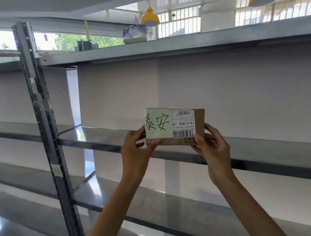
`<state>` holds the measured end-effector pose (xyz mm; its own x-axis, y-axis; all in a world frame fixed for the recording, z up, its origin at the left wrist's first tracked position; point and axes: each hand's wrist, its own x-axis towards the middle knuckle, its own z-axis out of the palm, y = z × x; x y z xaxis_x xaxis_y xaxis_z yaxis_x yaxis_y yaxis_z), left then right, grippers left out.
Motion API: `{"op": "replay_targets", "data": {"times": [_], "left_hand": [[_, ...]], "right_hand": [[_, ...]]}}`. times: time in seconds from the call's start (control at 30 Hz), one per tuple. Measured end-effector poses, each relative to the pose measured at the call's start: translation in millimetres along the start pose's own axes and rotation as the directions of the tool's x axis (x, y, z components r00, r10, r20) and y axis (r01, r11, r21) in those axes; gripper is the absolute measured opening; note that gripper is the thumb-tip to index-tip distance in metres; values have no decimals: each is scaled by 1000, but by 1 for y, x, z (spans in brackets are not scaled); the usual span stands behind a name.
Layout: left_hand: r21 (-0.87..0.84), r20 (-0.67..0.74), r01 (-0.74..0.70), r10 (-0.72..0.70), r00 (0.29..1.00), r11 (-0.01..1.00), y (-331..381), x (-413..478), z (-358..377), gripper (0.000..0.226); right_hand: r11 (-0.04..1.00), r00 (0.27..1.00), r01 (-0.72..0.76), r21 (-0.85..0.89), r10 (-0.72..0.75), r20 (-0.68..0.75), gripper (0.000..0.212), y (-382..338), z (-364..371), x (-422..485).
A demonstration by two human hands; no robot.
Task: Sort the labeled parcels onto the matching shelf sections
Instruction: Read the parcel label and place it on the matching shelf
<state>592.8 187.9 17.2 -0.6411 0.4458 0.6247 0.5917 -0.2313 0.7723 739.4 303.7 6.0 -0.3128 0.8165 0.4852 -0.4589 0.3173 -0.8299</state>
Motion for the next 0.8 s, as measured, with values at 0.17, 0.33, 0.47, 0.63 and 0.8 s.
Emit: {"op": "replay_targets", "data": {"times": [0.17,0.33,0.47,0.63,0.8], "left_hand": [[17,-8,13,-13,1000,1000,-19,15,-35,50],[11,-28,12,-11,1000,1000,-35,35,-59,50],[2,-31,16,-16,999,1000,-53,56,-71,50],[-19,-14,14,-14,1000,1000,-81,87,-81,50],[-33,-8,19,-19,1000,999,-112,125,-84,47]], "right_hand": [[1000,1000,8,-13,-8,-24,39,17,40,-8],[1000,1000,5,2,-5,-26,42,30,75,0],[1000,1000,17,5,-17,-5,42,41,99,14],[1000,1000,16,17,-16,-13,38,66,127,37],[999,999,39,5,-39,-23,37,93,151,66]]}}
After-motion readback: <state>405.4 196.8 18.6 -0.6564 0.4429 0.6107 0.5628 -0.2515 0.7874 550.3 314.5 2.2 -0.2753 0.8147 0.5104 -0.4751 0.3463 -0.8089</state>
